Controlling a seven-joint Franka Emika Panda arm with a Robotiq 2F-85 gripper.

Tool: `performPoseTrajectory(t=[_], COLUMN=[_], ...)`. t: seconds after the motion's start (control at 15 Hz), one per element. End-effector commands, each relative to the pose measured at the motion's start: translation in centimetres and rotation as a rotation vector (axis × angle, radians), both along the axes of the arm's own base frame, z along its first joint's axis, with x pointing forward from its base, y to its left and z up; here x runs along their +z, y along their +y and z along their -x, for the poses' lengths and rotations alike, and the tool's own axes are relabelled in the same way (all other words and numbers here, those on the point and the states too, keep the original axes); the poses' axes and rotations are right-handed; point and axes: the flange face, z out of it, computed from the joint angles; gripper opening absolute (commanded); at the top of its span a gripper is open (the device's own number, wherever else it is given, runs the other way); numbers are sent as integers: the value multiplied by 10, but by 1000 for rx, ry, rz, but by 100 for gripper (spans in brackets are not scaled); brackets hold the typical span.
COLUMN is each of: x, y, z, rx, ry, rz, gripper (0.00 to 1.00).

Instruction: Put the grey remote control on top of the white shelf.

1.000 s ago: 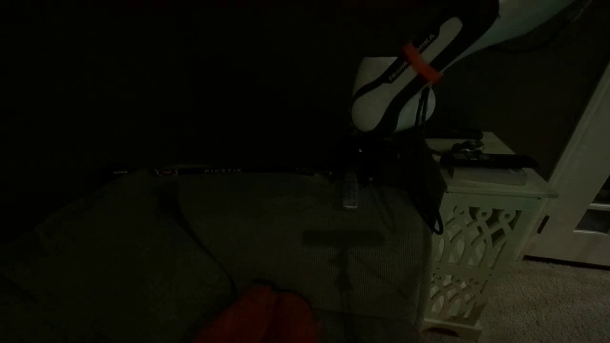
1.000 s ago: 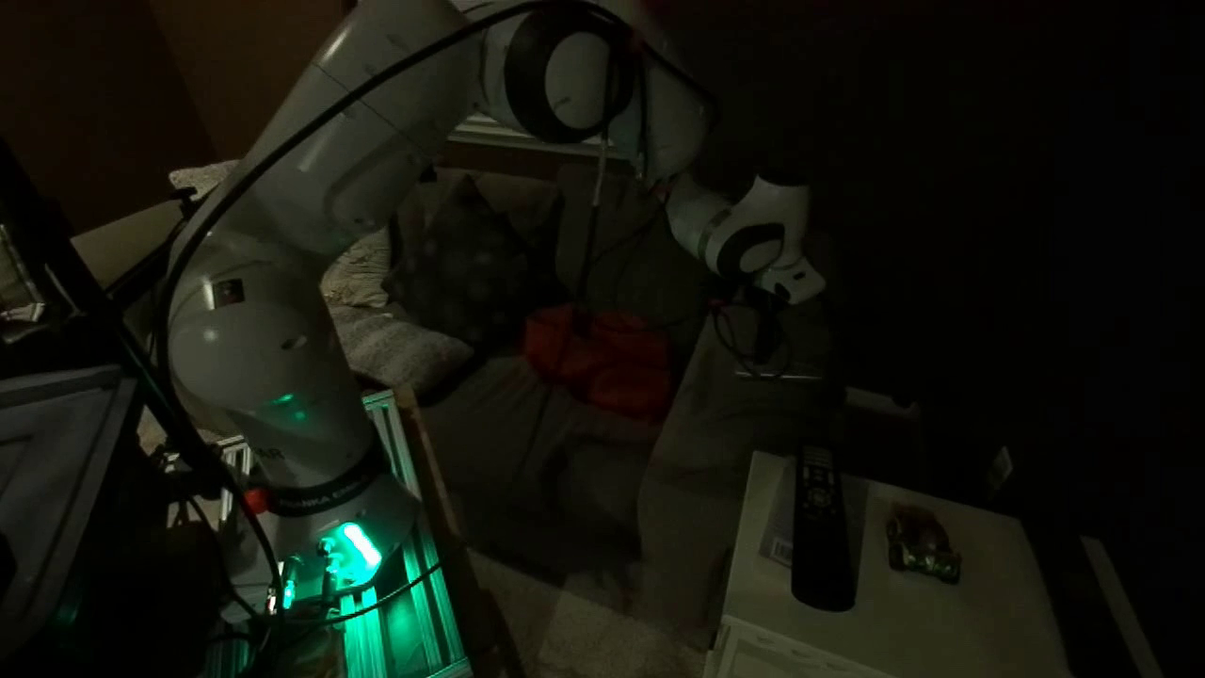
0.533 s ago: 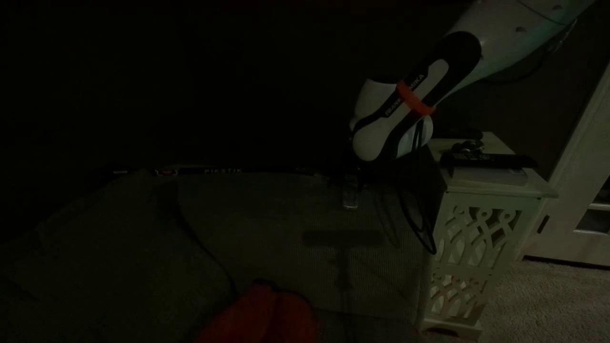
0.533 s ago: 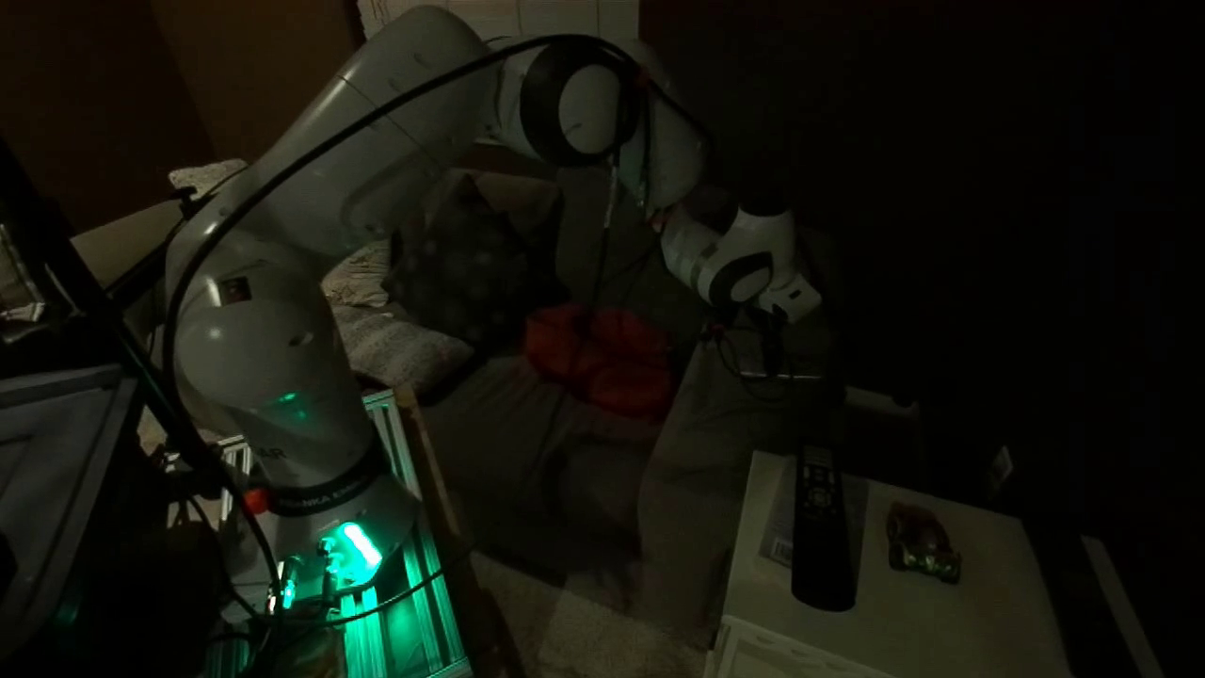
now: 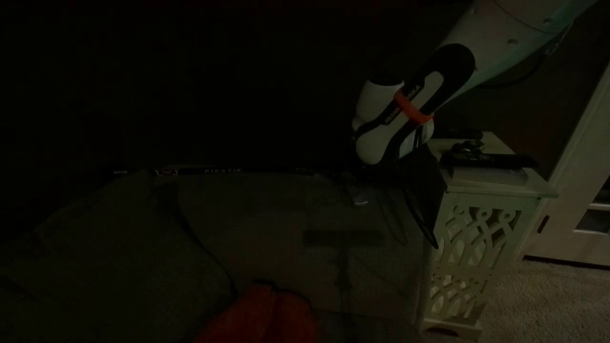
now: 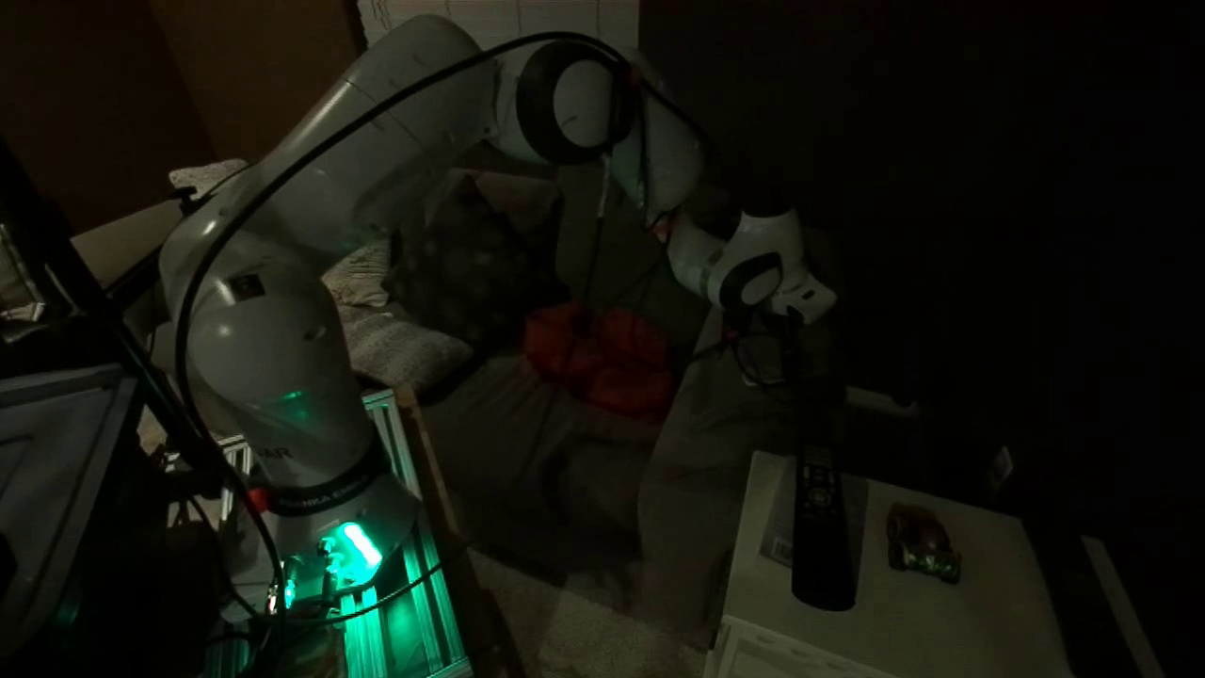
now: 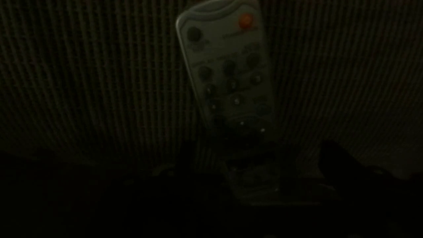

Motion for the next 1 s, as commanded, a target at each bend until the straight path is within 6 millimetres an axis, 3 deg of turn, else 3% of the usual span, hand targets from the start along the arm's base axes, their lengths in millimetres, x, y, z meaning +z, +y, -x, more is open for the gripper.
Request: performPoseTrajectory(t=[0.0,0.2,0.27,0.4,0.73,0.93], x=[-4,-6,-7,-9,-9,18], y=[1,1,1,2,10,9], z=[1,4,5,7,11,12], rx=[39,80,92,110,162,138], ry=[38,81,90,111,156,170], rz=[42,47,49,41,25,-8], gripper=[100,97,74,70,33,29])
